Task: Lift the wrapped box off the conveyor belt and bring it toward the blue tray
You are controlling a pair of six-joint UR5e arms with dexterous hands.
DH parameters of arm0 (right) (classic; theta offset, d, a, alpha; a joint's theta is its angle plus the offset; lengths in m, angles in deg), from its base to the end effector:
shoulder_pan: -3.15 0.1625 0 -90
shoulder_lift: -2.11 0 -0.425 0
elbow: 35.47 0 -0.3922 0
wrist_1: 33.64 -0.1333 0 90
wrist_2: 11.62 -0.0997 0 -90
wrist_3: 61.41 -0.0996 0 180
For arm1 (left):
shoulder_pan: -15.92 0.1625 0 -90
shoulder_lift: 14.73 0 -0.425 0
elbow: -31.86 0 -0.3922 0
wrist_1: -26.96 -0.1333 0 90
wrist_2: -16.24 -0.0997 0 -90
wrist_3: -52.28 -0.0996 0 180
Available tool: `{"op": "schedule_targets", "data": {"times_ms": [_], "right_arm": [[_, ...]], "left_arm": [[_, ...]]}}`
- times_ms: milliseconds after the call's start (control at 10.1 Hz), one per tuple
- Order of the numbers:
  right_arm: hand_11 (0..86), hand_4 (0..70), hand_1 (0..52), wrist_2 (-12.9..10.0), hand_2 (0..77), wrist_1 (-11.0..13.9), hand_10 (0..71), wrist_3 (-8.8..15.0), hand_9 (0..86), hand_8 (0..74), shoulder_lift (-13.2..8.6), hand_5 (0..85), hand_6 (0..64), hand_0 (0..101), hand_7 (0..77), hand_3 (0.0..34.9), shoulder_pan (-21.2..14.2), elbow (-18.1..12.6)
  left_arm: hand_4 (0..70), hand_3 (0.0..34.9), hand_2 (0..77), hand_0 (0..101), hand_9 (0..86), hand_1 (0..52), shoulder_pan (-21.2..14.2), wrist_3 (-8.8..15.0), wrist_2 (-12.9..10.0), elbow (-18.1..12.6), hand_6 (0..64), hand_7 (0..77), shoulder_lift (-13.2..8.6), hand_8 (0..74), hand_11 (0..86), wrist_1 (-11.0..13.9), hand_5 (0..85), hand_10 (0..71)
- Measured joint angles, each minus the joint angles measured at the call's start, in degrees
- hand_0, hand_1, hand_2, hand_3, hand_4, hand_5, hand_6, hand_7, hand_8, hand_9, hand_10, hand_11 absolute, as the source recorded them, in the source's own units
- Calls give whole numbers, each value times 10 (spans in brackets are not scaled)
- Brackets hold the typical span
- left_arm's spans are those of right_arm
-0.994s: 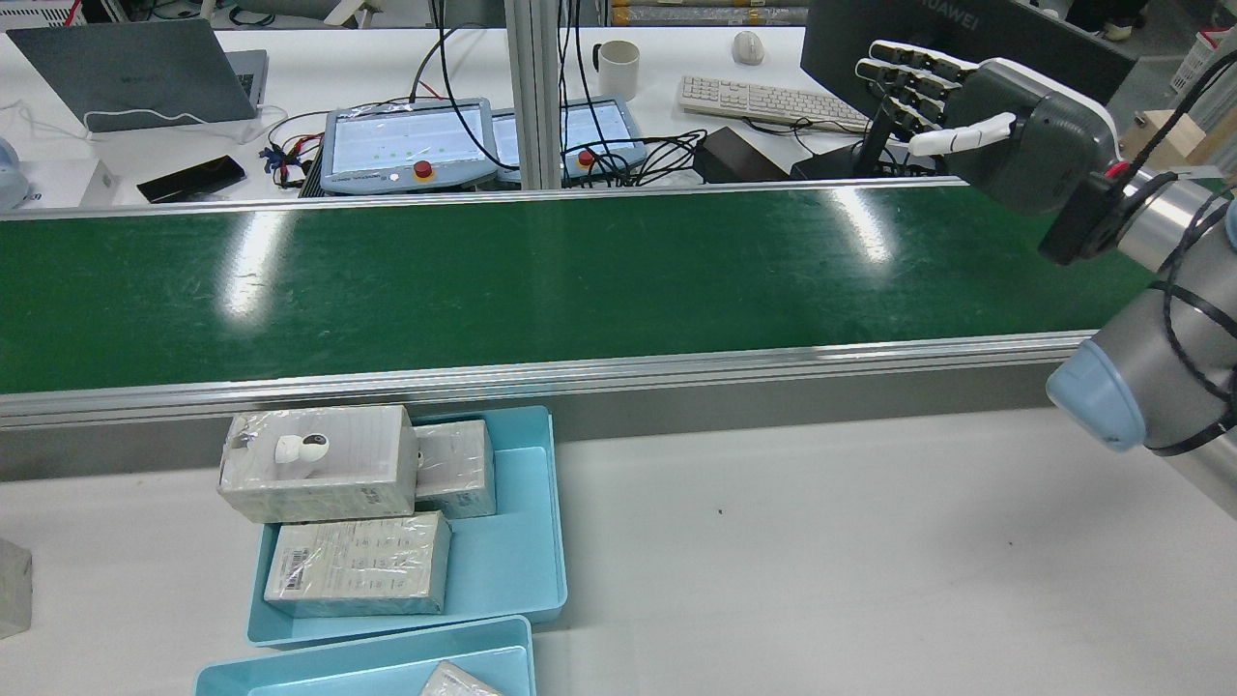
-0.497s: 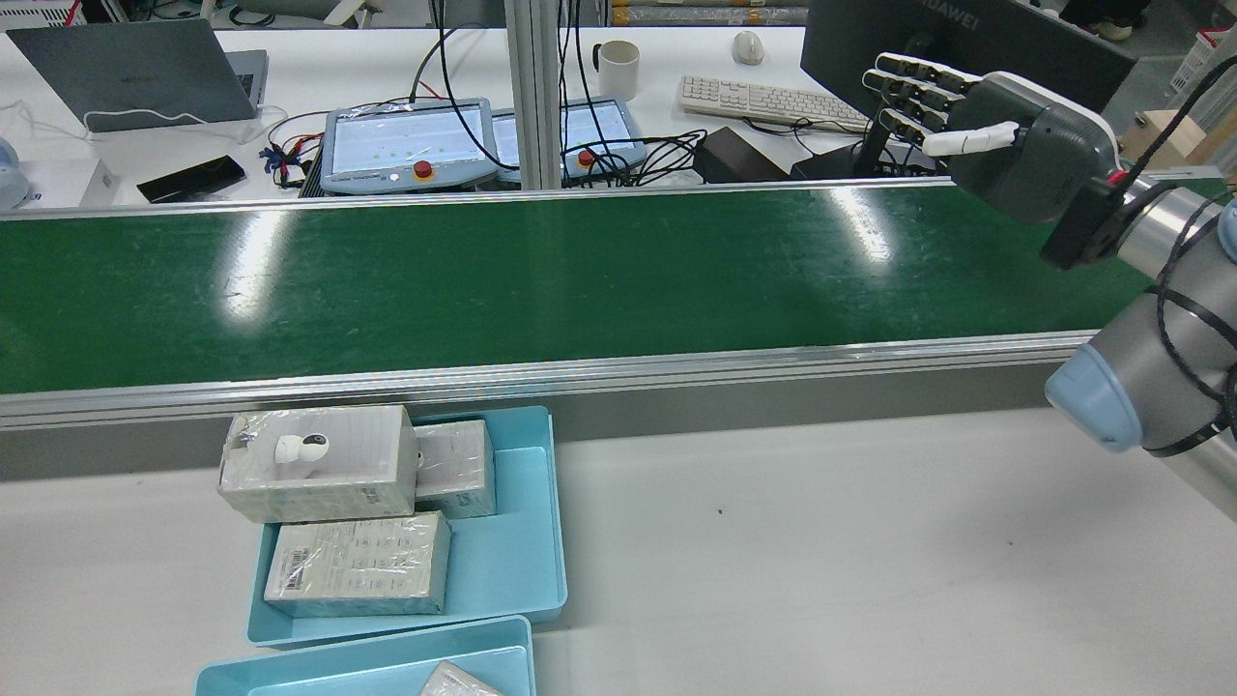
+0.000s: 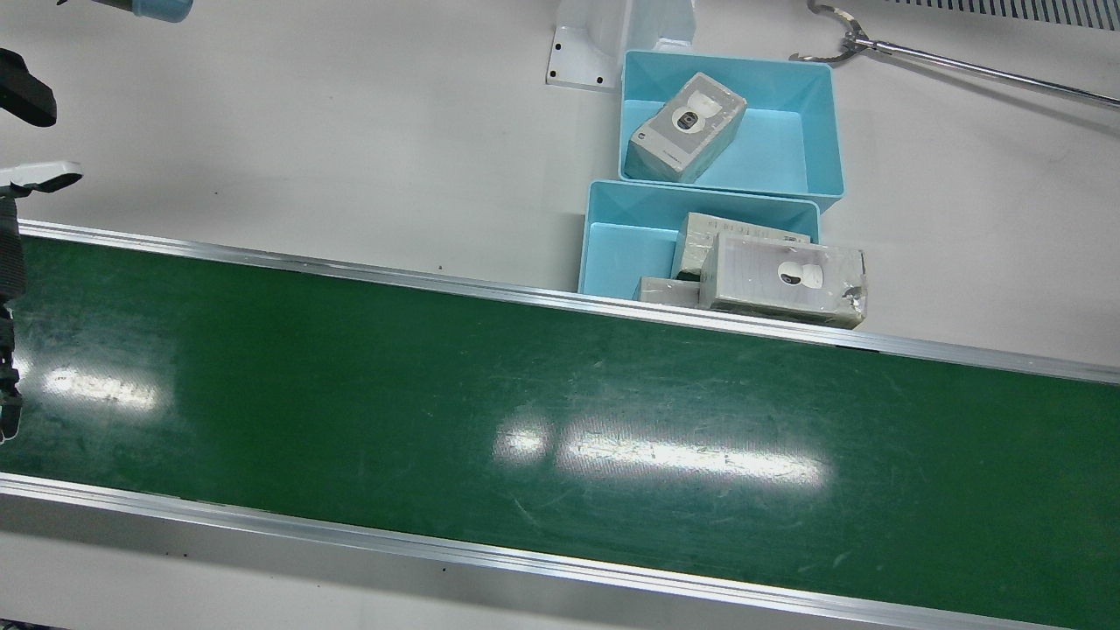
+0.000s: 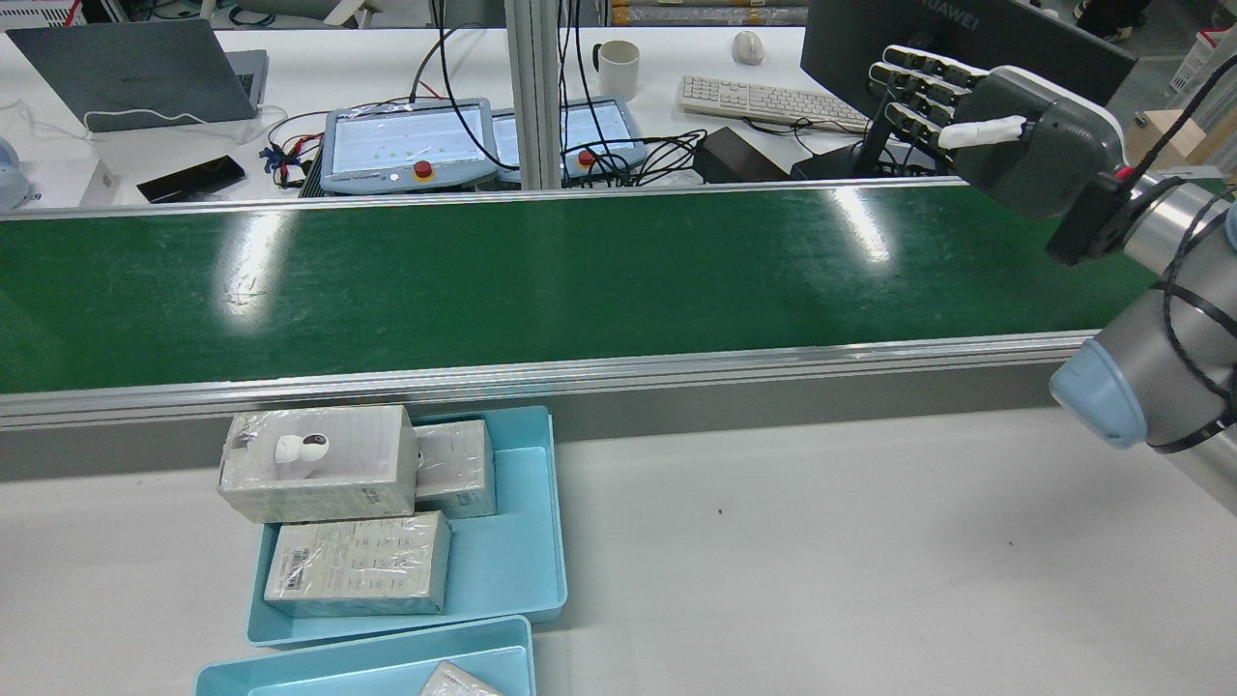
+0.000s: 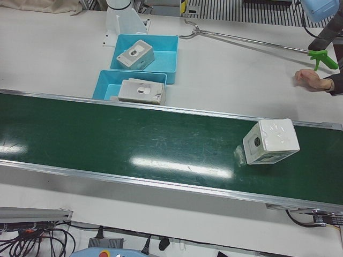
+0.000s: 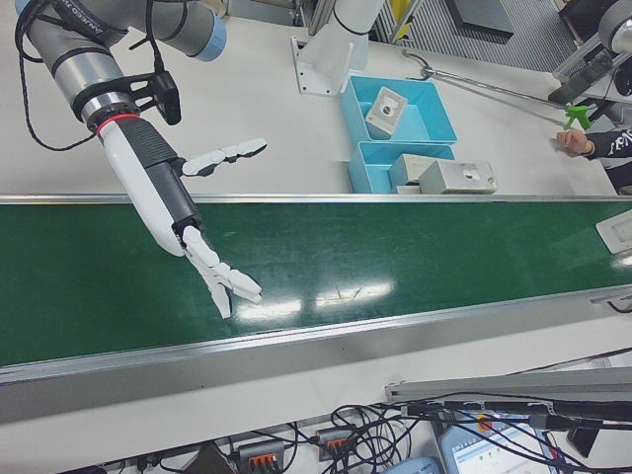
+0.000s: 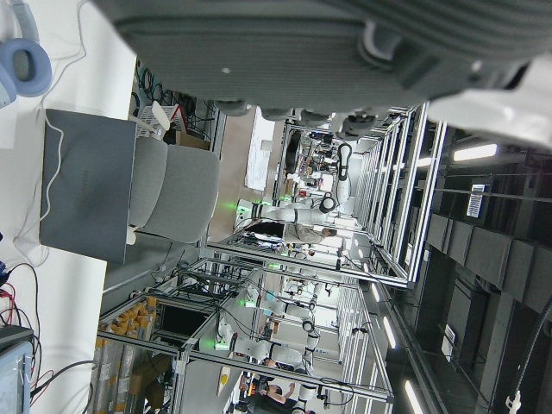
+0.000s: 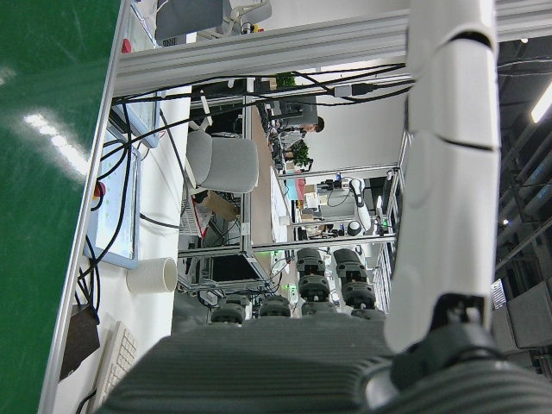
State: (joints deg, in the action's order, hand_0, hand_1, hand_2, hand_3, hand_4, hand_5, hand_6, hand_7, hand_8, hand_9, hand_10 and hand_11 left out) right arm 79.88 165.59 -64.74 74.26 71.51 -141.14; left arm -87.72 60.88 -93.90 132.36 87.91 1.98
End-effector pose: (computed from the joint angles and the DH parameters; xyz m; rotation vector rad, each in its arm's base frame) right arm -0.0918 -0.5858 0.4225 -0.5253 -2.2632 1.7778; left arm -0.2245 -0.5052 0.5257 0.2964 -2.1439 2.2299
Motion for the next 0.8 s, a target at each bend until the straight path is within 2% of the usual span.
{"op": "schedule_targets", "data": {"times_ms": [796], "right_arm": [[38, 54, 164, 1, 109, -2, 11, 0, 11, 0, 6, 125, 0, 481, 93, 21, 2, -7]], "left_arm": [[0, 0, 5, 0, 0, 0, 0, 0, 0, 0, 0, 5, 0, 5, 5, 0, 11, 5]]}}
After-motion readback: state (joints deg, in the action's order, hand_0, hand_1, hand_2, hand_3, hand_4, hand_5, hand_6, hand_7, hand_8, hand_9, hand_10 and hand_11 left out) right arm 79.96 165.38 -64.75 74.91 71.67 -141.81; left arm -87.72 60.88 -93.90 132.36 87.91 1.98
